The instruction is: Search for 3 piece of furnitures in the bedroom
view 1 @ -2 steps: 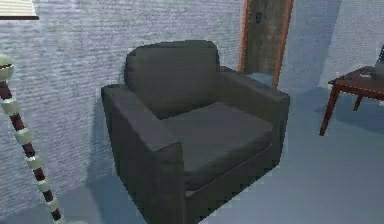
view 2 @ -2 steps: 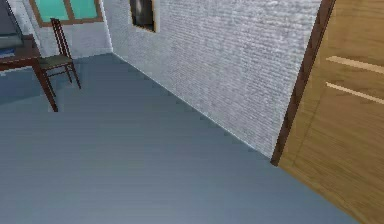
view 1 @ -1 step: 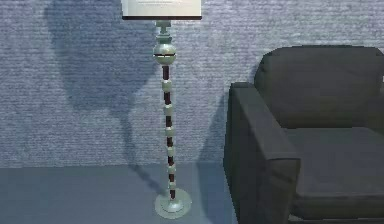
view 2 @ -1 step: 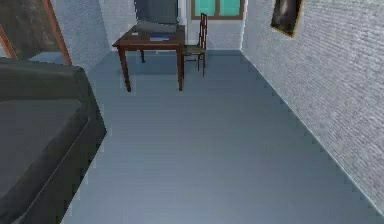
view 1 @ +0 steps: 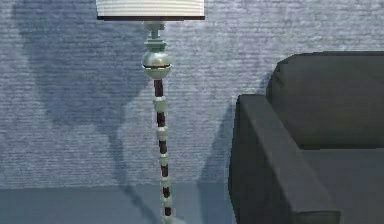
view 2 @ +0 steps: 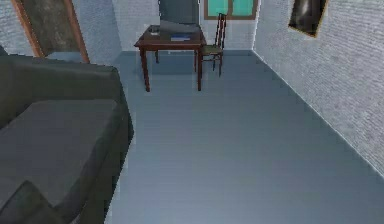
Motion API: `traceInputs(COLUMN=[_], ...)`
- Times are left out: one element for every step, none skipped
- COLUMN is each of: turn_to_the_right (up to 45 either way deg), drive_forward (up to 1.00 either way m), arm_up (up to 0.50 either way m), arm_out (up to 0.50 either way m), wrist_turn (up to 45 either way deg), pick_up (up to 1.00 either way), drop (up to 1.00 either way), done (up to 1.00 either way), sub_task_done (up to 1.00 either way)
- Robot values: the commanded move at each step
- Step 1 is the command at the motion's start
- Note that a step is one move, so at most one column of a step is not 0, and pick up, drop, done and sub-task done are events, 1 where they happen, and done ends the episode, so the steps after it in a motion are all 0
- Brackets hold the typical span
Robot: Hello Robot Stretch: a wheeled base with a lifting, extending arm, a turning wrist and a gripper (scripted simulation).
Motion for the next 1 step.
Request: traceInputs(turn_to_the_right=[0.0], drive_forward=[0.00], arm_up=[0.00], arm_out=[0.00], wrist_turn=[0.0], pick_up=[0.00], drop=[0.00], done=[1.00], sub_task_done=[0.00])
